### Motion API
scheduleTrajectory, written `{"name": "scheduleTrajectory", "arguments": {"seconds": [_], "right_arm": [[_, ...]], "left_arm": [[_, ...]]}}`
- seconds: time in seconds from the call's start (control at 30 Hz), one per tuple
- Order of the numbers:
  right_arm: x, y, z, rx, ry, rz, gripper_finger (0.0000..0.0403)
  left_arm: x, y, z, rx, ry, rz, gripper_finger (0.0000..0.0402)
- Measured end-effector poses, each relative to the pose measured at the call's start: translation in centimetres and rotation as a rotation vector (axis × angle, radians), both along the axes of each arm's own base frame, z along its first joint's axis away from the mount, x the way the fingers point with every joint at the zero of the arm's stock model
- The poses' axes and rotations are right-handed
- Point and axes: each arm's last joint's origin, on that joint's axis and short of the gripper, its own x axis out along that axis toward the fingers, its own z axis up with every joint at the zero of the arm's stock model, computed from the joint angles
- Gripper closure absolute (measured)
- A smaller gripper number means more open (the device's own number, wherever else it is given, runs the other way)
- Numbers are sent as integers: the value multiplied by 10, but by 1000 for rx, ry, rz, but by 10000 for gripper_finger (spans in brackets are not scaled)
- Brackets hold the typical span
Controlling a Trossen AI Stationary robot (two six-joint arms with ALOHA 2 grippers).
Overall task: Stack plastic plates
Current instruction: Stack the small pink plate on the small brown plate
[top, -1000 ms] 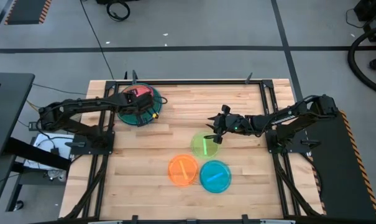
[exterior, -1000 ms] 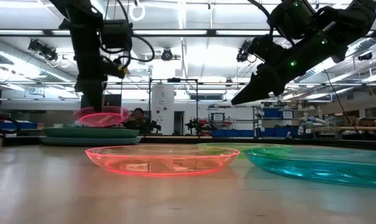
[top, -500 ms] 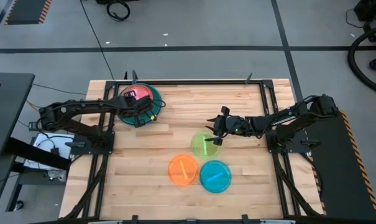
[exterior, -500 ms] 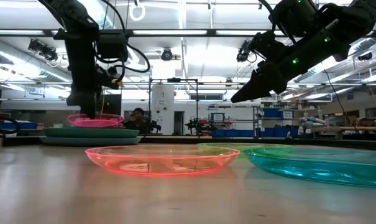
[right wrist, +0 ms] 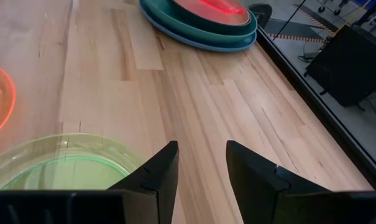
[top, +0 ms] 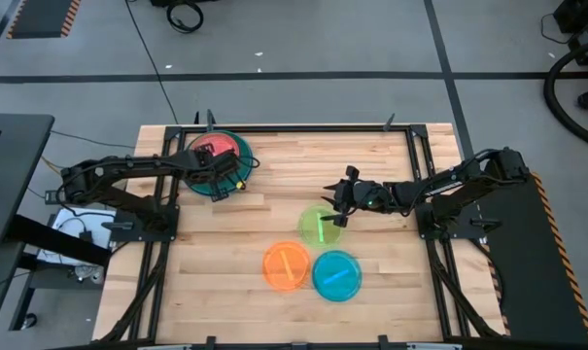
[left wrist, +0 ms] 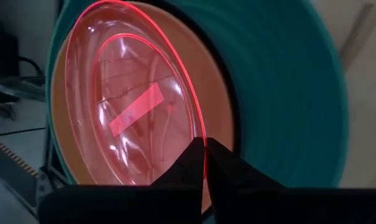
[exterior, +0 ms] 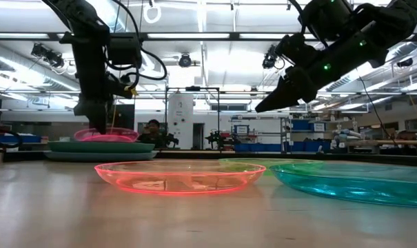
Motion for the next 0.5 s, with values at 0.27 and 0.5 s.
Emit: {"name": "scheduleTrajectory", "arguments": {"seconds": [0.27,0.5], "right_arm": [[0,0,1,12,-15,-6,258],[0,0,1,12,-14,-6,258]], "left_arm": [[-3,-2,-1,-30,11,40,359],[-1,-1,3,-15,5,40,278]]}}
